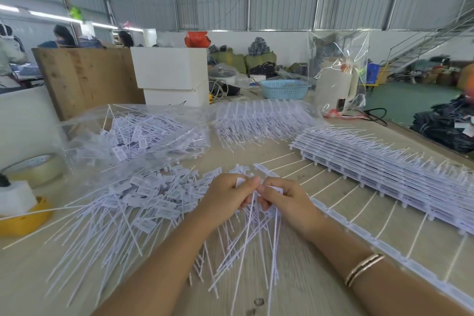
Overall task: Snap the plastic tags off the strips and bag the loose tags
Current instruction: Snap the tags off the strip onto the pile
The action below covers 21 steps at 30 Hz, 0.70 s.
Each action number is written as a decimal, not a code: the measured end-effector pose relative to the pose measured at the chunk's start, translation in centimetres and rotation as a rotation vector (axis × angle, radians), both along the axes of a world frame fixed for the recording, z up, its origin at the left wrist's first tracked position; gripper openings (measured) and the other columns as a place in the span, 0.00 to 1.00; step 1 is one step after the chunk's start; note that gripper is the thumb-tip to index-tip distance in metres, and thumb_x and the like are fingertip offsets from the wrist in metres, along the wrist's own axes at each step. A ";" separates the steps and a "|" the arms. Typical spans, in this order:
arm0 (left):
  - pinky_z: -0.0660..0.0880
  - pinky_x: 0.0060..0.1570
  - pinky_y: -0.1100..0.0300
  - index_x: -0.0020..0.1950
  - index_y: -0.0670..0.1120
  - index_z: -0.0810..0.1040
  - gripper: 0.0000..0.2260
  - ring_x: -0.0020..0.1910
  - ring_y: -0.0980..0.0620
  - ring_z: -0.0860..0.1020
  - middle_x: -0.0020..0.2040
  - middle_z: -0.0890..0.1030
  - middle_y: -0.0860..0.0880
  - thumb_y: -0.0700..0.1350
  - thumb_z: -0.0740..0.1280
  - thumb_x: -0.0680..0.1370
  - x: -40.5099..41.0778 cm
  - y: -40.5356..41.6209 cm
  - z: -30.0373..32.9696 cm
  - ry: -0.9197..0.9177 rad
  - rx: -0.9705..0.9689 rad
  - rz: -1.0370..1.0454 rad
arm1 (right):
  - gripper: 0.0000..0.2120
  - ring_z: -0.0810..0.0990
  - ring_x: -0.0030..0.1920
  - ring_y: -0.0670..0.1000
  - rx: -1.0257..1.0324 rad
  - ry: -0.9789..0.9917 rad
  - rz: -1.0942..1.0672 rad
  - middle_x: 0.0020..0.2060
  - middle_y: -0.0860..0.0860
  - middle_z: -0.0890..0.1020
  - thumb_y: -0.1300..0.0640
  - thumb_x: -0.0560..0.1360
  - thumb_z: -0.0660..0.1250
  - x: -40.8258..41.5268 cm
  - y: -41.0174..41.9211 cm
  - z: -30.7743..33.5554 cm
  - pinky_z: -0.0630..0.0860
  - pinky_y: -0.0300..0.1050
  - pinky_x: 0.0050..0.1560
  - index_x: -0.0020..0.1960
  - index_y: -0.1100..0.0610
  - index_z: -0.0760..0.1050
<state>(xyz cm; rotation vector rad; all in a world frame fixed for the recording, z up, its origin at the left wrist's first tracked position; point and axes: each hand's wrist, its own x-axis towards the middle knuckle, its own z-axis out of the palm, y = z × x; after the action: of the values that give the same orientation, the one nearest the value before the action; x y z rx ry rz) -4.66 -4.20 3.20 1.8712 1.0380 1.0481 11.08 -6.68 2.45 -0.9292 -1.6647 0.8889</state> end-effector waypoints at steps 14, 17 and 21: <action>0.70 0.26 0.66 0.25 0.47 0.76 0.20 0.26 0.53 0.71 0.26 0.73 0.47 0.48 0.64 0.78 1.7 -0.9 0.4 -0.547 -0.487 0.049 | 0.12 0.77 0.35 0.43 0.295 -0.127 -0.254 0.32 0.45 0.79 0.59 0.79 0.62 -0.8 0.2 -0.1 0.73 0.41 0.41 0.40 0.45 0.76; 0.70 0.27 0.63 0.33 0.44 0.77 0.14 0.24 0.55 0.71 0.26 0.76 0.48 0.47 0.64 0.78 1.4 -0.7 0.8 -0.739 -0.603 0.098 | 0.10 0.77 0.35 0.42 0.307 -0.032 -0.281 0.32 0.41 0.79 0.54 0.78 0.61 -0.9 0.0 0.0 0.72 0.36 0.40 0.40 0.42 0.75; 0.70 0.34 0.61 0.27 0.48 0.73 0.19 0.27 0.55 0.74 0.28 0.78 0.49 0.50 0.65 0.77 0.3 0.1 1.0 -0.595 -0.383 0.155 | 0.12 0.74 0.34 0.43 0.242 0.045 -0.243 0.30 0.44 0.76 0.49 0.77 0.62 -0.6 -0.1 0.1 0.71 0.39 0.40 0.36 0.48 0.74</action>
<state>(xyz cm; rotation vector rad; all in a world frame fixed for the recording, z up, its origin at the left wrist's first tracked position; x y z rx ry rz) -4.36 -4.09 4.15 1.0873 0.9448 1.2836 10.45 -6.74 2.58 -0.9132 -1.5422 0.5288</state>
